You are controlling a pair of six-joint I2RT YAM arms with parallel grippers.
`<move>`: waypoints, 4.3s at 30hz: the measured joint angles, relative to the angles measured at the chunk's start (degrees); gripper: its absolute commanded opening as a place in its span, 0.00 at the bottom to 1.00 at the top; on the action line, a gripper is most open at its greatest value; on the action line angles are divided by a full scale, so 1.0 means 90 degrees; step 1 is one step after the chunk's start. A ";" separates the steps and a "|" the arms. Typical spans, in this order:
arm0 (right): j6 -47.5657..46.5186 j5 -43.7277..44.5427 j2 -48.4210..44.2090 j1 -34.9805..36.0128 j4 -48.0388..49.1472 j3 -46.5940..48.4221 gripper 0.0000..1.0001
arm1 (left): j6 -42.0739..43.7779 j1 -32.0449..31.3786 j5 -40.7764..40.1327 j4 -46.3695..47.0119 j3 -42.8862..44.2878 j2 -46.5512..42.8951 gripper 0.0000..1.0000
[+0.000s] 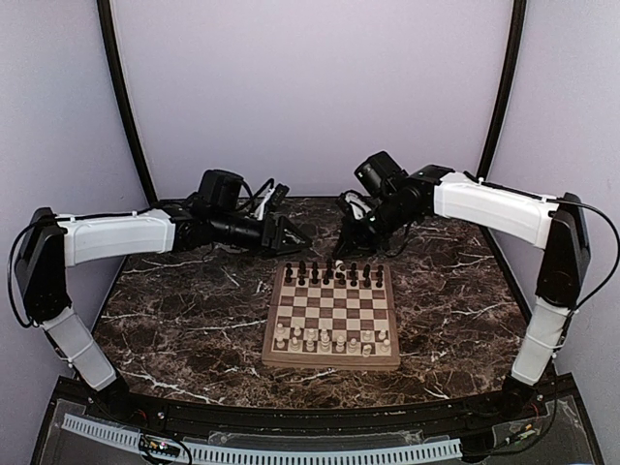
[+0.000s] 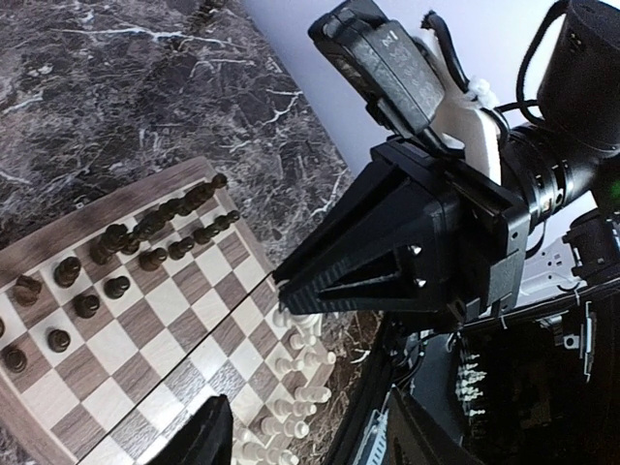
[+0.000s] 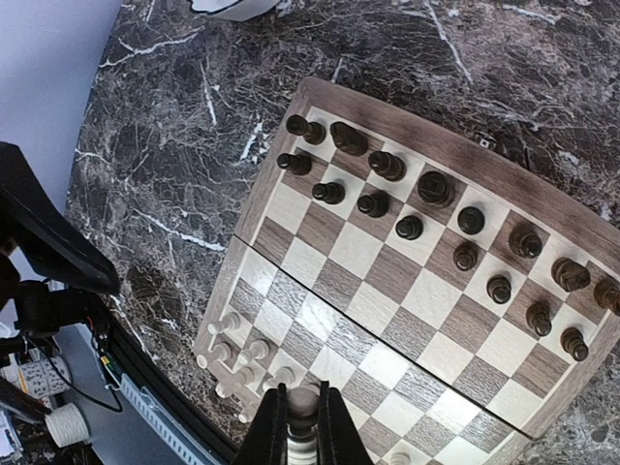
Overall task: Set up the chess pieces on the board
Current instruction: Pass from the right arm to the left
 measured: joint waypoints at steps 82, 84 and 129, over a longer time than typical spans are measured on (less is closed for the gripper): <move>0.0294 -0.1746 -0.0517 -0.0520 0.1253 -0.0104 0.05 | -0.2905 -0.0041 0.1984 0.5272 -0.0238 0.1596 0.22; 0.0294 -0.1746 -0.0517 -0.0520 0.1253 -0.0121 0.05 | -0.2849 -0.0024 0.1938 0.5153 -0.0216 0.1596 0.19; -0.0899 0.0486 -0.0894 -0.0675 -0.0053 0.0075 0.03 | -0.0544 -0.0146 0.1328 0.0335 0.1416 0.1695 0.08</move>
